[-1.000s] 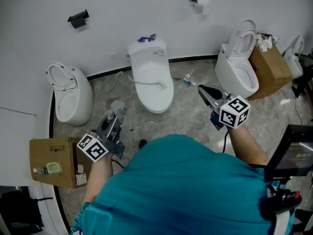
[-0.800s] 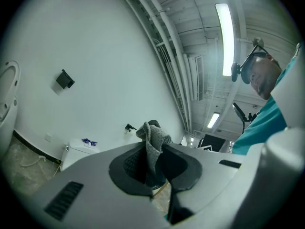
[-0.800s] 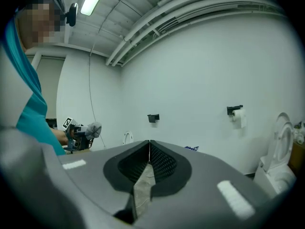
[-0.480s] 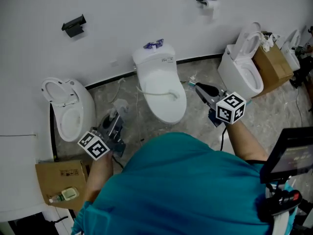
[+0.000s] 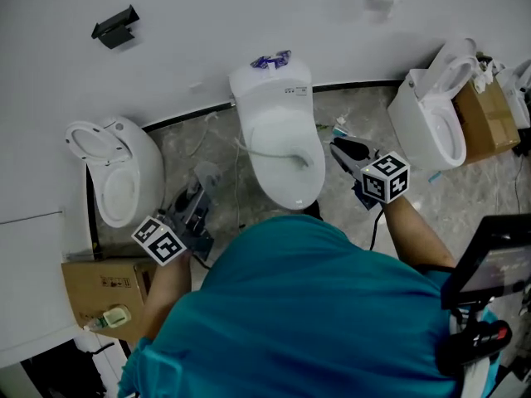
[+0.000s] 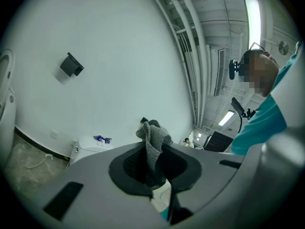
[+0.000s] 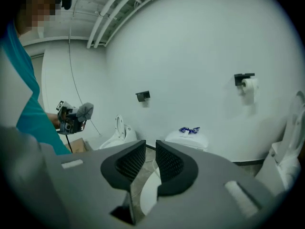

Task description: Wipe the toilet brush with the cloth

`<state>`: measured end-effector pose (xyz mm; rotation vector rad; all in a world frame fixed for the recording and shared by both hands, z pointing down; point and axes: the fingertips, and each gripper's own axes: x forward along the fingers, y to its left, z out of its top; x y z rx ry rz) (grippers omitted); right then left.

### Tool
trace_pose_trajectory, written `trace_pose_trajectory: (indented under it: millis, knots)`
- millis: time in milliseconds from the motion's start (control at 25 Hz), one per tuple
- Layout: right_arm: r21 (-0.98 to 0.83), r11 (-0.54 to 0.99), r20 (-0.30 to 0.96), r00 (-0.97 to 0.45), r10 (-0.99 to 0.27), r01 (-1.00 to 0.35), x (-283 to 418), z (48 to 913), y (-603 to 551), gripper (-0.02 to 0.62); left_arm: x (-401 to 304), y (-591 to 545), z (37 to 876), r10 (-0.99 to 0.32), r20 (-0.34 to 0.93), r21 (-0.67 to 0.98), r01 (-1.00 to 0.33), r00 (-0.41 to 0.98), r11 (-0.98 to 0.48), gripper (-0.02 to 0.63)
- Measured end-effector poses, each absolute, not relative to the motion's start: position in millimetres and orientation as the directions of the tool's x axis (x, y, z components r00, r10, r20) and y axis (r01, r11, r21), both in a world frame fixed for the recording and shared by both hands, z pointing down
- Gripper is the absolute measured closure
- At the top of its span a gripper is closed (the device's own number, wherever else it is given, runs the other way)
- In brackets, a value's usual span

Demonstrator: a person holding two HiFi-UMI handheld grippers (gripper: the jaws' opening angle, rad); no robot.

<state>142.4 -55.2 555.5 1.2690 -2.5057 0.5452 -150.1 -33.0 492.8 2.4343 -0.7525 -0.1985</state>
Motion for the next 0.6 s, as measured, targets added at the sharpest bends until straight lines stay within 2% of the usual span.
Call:
trace_pose_trajectory:
  millis: [80,200,400,600]
  knots:
    - [-0.203,0.563,0.466,-0.585,-0.664,-0.801,161.9,586.3,-82.2,0.521,-129.2,-54.2,499.0,-0.592,0.038,0.577,-0.501,0.805,-0.645,0.566]
    - [-0.21,0.597,0.578,-0.591,-0.563,-0.774,183.9,641.9,-121.6,0.428,-101.1,-80.5,509.6,-0.652,0.061,0.618,-0.541,0.756,-0.57,0.566]
    - [-0.203,0.661,0.771,-0.534,-0.347,-0.722,193.2,748.5,-159.1,0.357,-63.5,-110.4,535.5,-0.652,0.171,0.624,-0.593,0.739,-0.508,0.566]
    - [-0.196,0.685,0.881,-0.433,-0.191,-0.702,175.1,842.1,-157.2,0.333,-60.6,-132.3,579.1,-0.607,0.255,0.632,-0.605,0.753,-0.485,0.566]
